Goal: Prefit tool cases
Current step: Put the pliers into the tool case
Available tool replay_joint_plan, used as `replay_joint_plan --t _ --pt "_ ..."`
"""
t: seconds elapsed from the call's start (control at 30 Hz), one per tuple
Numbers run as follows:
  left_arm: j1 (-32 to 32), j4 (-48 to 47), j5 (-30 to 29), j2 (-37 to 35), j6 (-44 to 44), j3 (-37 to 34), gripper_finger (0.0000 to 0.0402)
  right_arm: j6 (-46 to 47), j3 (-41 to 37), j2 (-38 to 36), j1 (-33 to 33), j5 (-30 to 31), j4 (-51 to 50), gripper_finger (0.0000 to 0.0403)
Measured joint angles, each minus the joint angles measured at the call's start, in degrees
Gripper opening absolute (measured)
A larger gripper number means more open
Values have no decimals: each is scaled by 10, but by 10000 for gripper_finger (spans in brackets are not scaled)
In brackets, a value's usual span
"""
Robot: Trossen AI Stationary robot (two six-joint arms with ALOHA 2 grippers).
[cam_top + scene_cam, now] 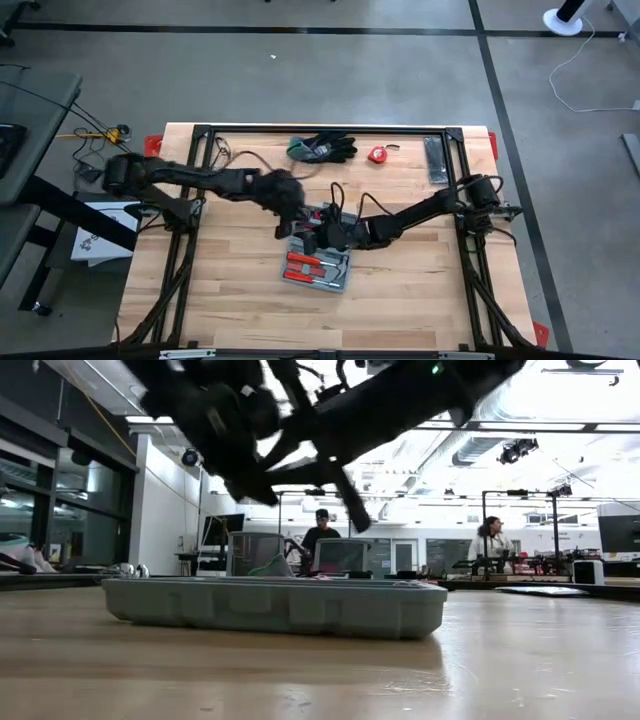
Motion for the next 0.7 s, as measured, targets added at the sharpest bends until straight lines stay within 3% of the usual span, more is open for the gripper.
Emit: replay_joint_plan --t 0.1,0.27,0.57,0.63,0.7 --pt "1 42 -1 -68 -55 -61 1 -2 0 27 -6 -13 74 0" --pt "-7 35 -1 -139 -119 -124 1 -2 0 69 -24 -53 177 0" --pt "-26 37 -2 -172 -160 -163 0 -26 0 101 -63 -105 424 0" --pt "-28 35 -3 -171 -162 -165 0 -8 1 103 -68 -123 398 0" --pt "-29 31 -6 -171 -161 -165 0 62 2 103 -66 -126 253 0"
